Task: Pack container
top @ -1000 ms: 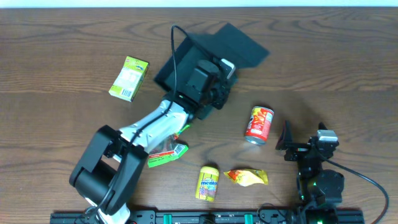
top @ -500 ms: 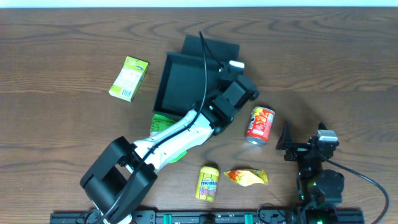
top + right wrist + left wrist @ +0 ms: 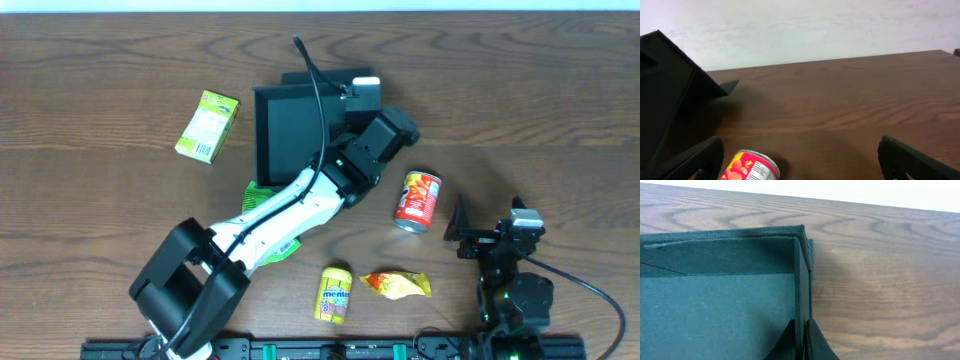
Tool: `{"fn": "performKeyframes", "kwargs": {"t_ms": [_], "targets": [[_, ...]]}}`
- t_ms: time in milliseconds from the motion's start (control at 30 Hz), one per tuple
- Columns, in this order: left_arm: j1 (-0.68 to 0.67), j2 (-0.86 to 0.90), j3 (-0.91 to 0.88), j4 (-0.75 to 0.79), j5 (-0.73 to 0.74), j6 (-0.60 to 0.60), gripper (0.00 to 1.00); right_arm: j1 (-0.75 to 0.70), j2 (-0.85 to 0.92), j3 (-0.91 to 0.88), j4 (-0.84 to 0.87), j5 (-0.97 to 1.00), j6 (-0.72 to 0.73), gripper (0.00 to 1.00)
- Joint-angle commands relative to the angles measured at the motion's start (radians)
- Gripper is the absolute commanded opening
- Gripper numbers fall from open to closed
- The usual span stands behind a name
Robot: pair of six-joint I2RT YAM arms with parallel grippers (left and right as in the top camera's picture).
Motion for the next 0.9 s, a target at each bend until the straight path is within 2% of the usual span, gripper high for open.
{"fn": "performKeyframes", "kwargs": {"t_ms": [0, 133, 300, 500, 833, 867], "targets": [[0.015, 0.043, 0.026, 0.011, -0.037, 0.004, 0.06, 0.008, -0.002, -0.002, -0.005, 0.0, 0.007, 0.99], [0.047, 0.093, 0.058, 0.009, 0.077, 0.117, 0.06, 0.008, -0.002, -0.002, -0.005, 0.0, 0.007, 0.99], [0.058, 0.145, 0.097, 0.003, 0.088, 0.117, 0.06, 0.008, -0.002, -0.002, -0.005, 0.0, 0.007, 0.99], [0.034, 0.182, 0.124, 0.011, 0.216, 0.111, 0.05, 0.008, -0.002, -0.002, -0.005, 0.0, 0.007, 0.99], [0.009, 0.224, 0.127, 0.078, 0.186, 0.034, 0.06, 0.008, -0.002, -0.002, -0.005, 0.0, 0.007, 0.99], [0.008, 0.226, 0.127, 0.092, 0.185, 0.035, 0.08, 0.008, -0.002, -0.002, -0.005, 0.0, 0.007, 0.99]]}}
